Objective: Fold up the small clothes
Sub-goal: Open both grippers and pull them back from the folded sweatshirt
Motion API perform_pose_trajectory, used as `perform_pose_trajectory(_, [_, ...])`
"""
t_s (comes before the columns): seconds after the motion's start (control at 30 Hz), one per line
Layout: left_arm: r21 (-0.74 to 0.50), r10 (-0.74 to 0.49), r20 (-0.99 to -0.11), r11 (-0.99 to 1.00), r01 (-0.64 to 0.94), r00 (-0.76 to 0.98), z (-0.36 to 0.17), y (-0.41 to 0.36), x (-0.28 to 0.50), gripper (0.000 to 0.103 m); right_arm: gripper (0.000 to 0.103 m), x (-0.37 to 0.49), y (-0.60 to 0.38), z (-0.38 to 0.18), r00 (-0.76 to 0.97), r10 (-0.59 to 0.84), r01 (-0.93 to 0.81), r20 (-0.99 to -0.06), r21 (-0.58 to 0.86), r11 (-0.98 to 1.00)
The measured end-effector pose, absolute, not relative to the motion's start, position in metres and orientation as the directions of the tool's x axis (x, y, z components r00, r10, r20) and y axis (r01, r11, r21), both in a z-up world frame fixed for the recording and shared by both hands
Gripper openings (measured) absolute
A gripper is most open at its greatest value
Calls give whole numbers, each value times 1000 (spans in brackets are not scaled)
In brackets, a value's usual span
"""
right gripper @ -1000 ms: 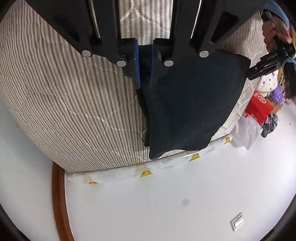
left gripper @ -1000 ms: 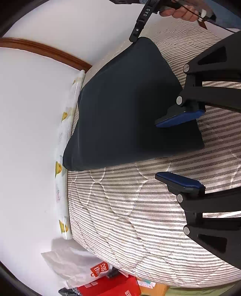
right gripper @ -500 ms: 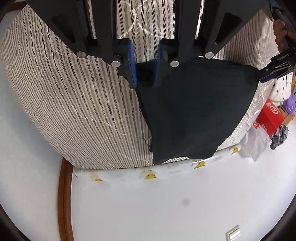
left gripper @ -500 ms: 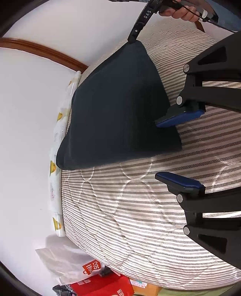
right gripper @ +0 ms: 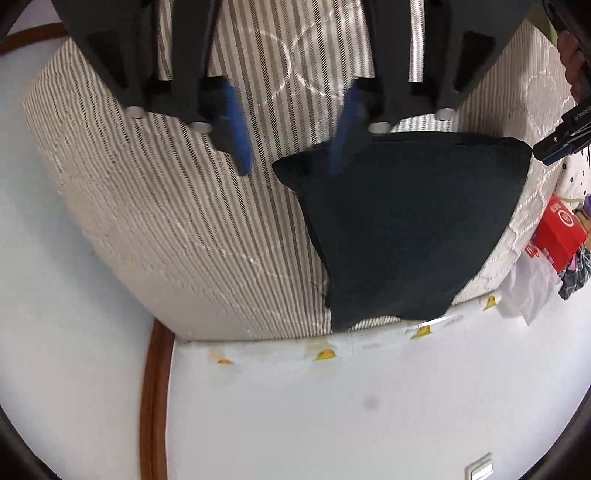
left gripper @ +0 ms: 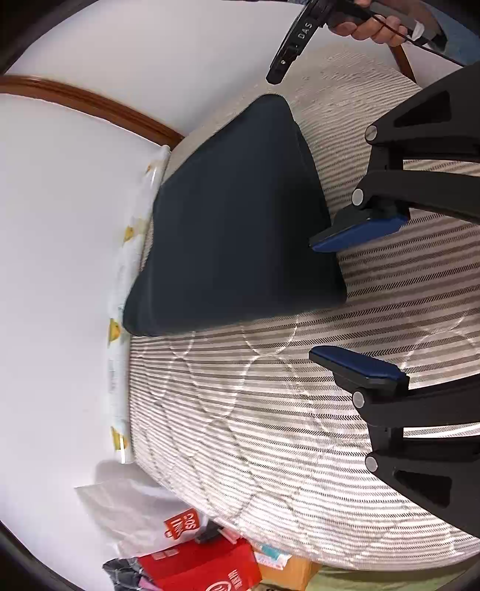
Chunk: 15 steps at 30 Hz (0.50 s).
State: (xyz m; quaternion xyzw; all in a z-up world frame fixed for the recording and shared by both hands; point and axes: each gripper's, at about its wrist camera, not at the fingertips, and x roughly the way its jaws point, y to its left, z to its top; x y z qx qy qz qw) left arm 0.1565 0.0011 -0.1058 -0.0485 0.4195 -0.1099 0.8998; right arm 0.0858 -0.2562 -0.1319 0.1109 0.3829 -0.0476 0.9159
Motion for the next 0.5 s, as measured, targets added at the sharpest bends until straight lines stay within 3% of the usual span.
perform_pose_trajectory(0.23, [-115, -176, -718, 984, 135, 673, -73, -8, 125, 65, 72, 50, -243, -97, 737, 16, 136, -675, 172, 976])
perform_pose_trajectory(0.43, [-98, -159, -690, 987, 126, 706, -49, -13, 94, 72, 75, 7, -233, -74, 767, 23, 116, -641, 174, 978])
perform_pose_trajectory(0.5, [-90, -151, -684, 988, 122, 714, -43, -15, 86, 75, 82, -8, -231, -69, 779, 5, 128, -627, 166, 978])
